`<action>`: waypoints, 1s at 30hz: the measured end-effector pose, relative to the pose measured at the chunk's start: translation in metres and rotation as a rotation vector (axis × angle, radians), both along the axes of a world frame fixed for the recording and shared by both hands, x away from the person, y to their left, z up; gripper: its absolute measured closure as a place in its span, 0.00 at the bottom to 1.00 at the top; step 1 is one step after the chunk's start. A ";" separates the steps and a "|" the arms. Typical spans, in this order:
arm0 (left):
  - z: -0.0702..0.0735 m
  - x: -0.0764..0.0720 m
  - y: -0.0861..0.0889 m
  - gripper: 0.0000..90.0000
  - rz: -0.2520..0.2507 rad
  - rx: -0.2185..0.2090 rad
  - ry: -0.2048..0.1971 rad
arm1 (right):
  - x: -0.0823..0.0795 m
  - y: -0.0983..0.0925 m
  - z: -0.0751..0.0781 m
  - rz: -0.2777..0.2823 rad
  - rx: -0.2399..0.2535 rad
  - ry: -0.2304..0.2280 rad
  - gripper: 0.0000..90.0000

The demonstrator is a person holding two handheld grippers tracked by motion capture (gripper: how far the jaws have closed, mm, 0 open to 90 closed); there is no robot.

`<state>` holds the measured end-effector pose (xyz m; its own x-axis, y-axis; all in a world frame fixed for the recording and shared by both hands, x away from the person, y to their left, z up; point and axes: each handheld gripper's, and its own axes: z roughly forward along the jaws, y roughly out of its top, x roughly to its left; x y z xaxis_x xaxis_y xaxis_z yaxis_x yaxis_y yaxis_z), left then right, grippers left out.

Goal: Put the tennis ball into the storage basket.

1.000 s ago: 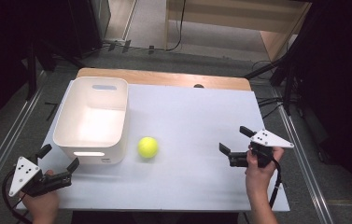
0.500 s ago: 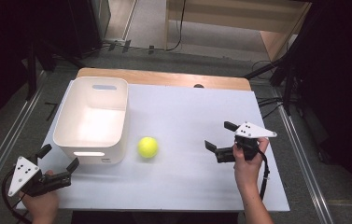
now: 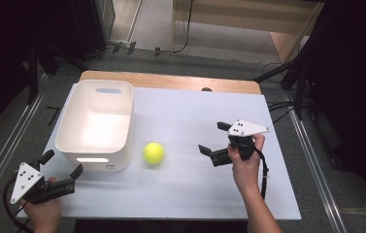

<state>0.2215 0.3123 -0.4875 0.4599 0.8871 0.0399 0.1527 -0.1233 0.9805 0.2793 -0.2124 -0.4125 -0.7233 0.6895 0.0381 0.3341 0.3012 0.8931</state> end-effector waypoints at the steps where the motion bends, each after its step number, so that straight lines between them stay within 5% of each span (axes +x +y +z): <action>1: 0.000 0.000 0.000 0.00 0.000 0.000 0.000 | 0.000 0.000 0.000 0.000 0.000 0.000 0.00; 26: 0.000 0.000 0.000 0.00 -0.005 0.007 0.002 | 0.018 0.056 0.002 0.163 -0.096 0.060 0.00; 30: 0.000 0.000 -0.001 0.00 -0.002 0.009 0.004 | 0.022 0.068 -0.001 0.197 -0.132 0.099 0.00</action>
<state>0.2218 0.3117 -0.4874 0.4623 0.8856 0.0455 0.1566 -0.1320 0.9788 0.3012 -0.1445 -0.4135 -0.8414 0.5393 0.0342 0.3413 0.4813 0.8074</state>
